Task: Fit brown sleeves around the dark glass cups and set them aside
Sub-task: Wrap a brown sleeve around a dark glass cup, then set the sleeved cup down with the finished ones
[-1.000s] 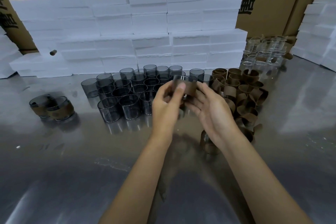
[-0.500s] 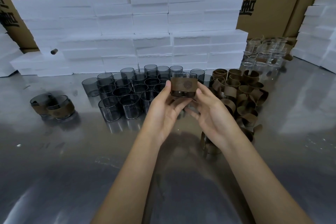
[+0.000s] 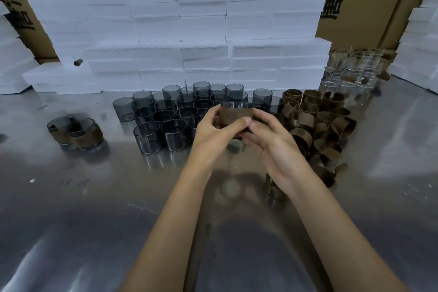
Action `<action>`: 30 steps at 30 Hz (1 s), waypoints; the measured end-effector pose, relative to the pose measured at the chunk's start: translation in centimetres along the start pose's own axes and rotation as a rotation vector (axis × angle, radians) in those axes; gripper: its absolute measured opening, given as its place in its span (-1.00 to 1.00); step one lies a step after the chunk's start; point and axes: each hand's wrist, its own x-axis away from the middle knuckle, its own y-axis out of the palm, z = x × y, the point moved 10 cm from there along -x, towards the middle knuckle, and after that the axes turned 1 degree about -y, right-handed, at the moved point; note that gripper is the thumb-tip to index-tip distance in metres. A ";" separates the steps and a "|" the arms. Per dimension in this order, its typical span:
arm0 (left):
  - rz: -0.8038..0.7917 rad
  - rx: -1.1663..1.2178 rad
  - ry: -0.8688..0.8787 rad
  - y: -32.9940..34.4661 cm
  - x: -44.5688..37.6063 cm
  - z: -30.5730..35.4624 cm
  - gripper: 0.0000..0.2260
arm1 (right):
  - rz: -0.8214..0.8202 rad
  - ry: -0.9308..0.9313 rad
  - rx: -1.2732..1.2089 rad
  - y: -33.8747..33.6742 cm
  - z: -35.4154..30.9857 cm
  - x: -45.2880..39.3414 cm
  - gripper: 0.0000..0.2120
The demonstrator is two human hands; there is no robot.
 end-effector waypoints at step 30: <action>1.041 -0.508 -0.131 -28.0 2.7 -2.7 -0.26 | 0.130 0.068 0.299 -0.7 1.1 0.6 -0.90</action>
